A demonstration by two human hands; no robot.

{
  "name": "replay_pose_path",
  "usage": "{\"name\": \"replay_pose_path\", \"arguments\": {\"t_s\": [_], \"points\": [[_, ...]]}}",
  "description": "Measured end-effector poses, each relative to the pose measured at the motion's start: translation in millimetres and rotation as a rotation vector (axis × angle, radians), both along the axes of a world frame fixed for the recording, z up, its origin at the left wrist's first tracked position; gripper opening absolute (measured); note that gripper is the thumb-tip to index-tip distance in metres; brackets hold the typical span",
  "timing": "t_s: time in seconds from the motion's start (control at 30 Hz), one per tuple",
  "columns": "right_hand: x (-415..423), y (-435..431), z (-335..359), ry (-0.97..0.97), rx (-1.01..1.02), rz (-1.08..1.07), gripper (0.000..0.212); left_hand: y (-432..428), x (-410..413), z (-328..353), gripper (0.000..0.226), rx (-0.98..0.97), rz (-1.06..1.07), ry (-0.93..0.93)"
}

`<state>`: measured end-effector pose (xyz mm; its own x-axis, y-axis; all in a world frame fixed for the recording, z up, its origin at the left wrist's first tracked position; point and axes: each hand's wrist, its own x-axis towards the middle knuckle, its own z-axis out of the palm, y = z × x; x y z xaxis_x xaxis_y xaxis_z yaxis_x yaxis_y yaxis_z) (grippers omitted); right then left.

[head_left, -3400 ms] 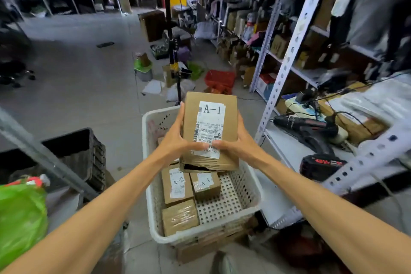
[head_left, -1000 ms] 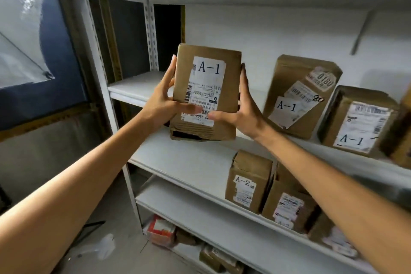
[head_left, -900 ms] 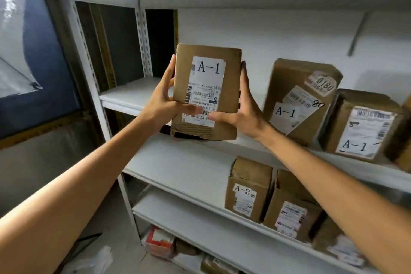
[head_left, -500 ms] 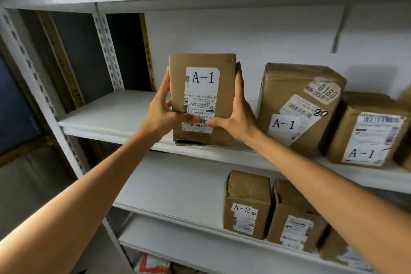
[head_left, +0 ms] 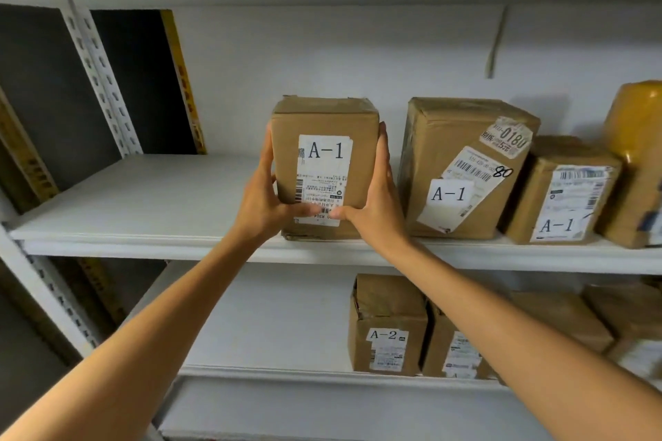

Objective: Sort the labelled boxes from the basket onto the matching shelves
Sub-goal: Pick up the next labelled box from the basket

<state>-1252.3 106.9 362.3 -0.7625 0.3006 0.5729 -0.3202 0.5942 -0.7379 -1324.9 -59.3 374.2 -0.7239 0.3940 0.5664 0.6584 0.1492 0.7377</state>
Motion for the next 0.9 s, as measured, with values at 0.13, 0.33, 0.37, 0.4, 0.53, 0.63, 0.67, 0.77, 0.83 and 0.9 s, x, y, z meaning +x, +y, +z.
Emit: {"name": "replay_pose_path", "arguments": {"t_s": [0.13,0.33,0.37,0.4,0.53,0.63,0.67,0.77,0.83,0.9], "points": [[1.1,-5.0,-0.1,0.033,-0.036,-0.006,0.133,-0.2,-8.3,0.5,0.124,-0.007,-0.026,-0.018],[5.8,-3.0,-0.7,0.038,-0.023,-0.043,0.130,2.7,-11.8,-2.1,0.123,-0.010,-0.051,-0.038],[7.3,-1.4,-1.0,0.034,-0.029,-0.045,0.130,4.8,-11.2,-2.2,0.123,-0.011,-0.056,-0.037],[8.5,0.2,-1.4,0.030,-0.036,-0.045,0.130,6.9,-10.8,-3.0,0.123,-0.010,-0.055,-0.036],[11.6,2.3,2.5,-0.011,-0.011,-0.049,0.133,13.3,-8.3,-6.0,0.124,0.025,-0.050,-0.046],[13.0,1.0,2.9,-0.027,0.023,-0.083,0.136,13.4,-4.9,-6.9,0.124,0.027,-0.058,-0.051],[14.6,0.1,2.6,-0.027,0.031,-0.097,0.135,13.0,-2.9,-7.6,0.123,0.029,-0.060,-0.052],[21.6,-3.7,0.8,-0.029,0.083,-0.127,0.131,11.5,5.2,-9.9,0.117,0.053,-0.052,-0.056],[29.9,-8.1,-1.1,-0.057,0.220,-0.230,0.124,9.5,11.8,-10.6,0.113,0.081,-0.041,-0.059],[37.9,-13.0,-3.5,-0.033,0.454,-0.400,0.116,5.5,18.6,-14.0,0.107,0.121,-0.033,-0.100]]}}
